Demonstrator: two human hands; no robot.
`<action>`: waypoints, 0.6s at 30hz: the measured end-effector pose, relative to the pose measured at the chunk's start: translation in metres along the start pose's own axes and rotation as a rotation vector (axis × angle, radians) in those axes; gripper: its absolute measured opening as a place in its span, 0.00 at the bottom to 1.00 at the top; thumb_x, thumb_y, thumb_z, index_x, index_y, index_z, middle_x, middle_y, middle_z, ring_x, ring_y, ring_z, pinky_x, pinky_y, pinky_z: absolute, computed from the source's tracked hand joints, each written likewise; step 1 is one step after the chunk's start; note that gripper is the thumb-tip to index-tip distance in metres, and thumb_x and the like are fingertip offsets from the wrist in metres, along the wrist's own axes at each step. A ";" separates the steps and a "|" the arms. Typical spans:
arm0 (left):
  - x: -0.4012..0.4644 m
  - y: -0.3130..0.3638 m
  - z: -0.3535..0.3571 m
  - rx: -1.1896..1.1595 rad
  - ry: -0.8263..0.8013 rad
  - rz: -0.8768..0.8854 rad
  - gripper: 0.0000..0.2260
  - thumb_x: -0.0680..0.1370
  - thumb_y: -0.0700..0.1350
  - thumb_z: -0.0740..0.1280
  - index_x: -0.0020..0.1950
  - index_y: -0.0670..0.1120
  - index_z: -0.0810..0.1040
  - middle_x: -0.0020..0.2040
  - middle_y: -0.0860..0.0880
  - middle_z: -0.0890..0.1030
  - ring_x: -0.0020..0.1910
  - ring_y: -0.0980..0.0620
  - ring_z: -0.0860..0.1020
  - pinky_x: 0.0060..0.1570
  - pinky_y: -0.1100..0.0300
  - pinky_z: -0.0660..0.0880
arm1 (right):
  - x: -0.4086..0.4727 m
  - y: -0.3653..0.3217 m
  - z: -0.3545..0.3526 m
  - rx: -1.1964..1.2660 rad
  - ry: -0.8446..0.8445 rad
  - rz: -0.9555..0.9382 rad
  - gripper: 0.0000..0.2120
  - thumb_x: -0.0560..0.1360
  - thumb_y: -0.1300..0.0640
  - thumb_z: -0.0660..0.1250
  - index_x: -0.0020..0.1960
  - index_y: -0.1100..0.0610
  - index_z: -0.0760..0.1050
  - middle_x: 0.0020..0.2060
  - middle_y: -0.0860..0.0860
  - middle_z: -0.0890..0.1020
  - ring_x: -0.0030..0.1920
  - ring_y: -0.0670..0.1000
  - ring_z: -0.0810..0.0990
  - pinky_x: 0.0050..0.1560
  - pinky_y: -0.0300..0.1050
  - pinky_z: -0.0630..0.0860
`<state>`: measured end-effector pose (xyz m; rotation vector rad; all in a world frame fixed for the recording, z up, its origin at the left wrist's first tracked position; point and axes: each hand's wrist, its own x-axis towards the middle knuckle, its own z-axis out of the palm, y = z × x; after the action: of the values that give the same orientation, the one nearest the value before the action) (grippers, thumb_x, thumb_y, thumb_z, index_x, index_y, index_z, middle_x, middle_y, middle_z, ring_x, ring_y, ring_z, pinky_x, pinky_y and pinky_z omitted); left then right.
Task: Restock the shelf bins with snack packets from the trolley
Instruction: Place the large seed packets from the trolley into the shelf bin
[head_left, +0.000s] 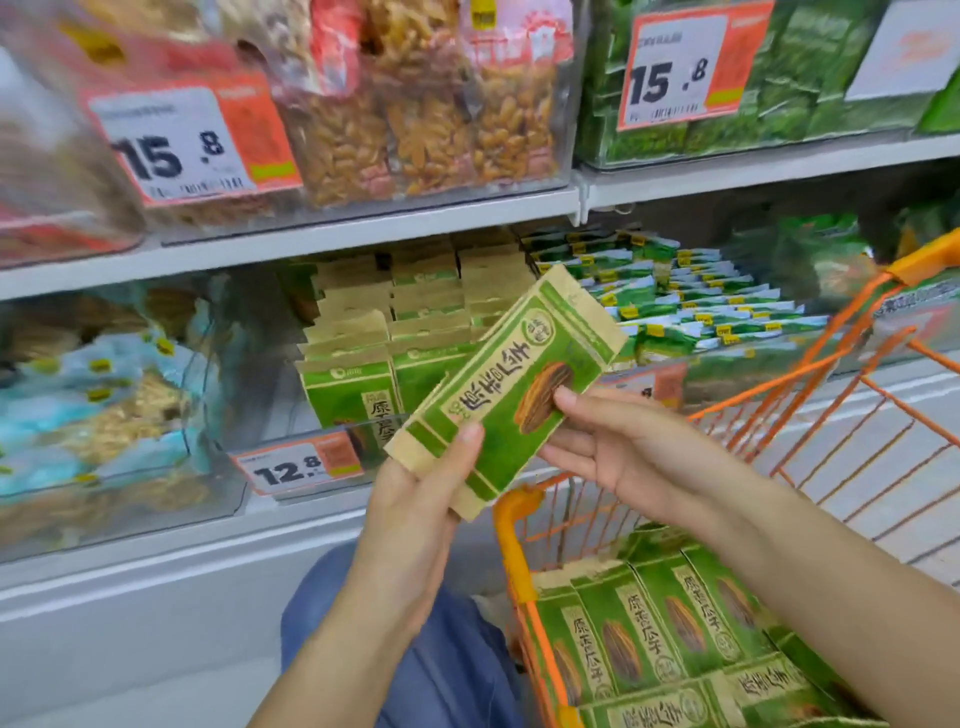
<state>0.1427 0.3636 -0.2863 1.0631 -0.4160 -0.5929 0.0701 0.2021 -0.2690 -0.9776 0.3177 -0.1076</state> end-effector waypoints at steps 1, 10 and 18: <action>-0.002 0.003 -0.006 0.046 0.077 0.047 0.16 0.75 0.44 0.68 0.63 0.47 0.77 0.60 0.48 0.81 0.61 0.49 0.78 0.61 0.51 0.75 | 0.007 0.007 0.011 0.013 -0.027 0.000 0.15 0.69 0.59 0.65 0.54 0.61 0.77 0.49 0.57 0.85 0.47 0.51 0.85 0.46 0.42 0.81; -0.025 0.097 -0.116 0.945 0.605 0.704 0.10 0.72 0.50 0.73 0.44 0.67 0.81 0.41 0.60 0.80 0.44 0.65 0.77 0.49 0.71 0.71 | 0.059 0.037 0.072 -0.626 0.085 -0.417 0.06 0.78 0.59 0.64 0.45 0.56 0.79 0.33 0.51 0.83 0.33 0.46 0.80 0.39 0.40 0.78; 0.042 0.096 -0.153 1.794 0.505 0.725 0.11 0.77 0.51 0.68 0.57 0.50 0.82 0.48 0.46 0.81 0.46 0.43 0.77 0.40 0.53 0.70 | 0.118 0.046 0.079 -1.732 0.267 -1.064 0.19 0.76 0.50 0.60 0.64 0.57 0.75 0.60 0.55 0.78 0.66 0.58 0.72 0.74 0.58 0.53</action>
<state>0.2887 0.4760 -0.2652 2.4576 -0.8310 0.9769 0.2043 0.2635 -0.2915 -2.7973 0.0165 -1.0655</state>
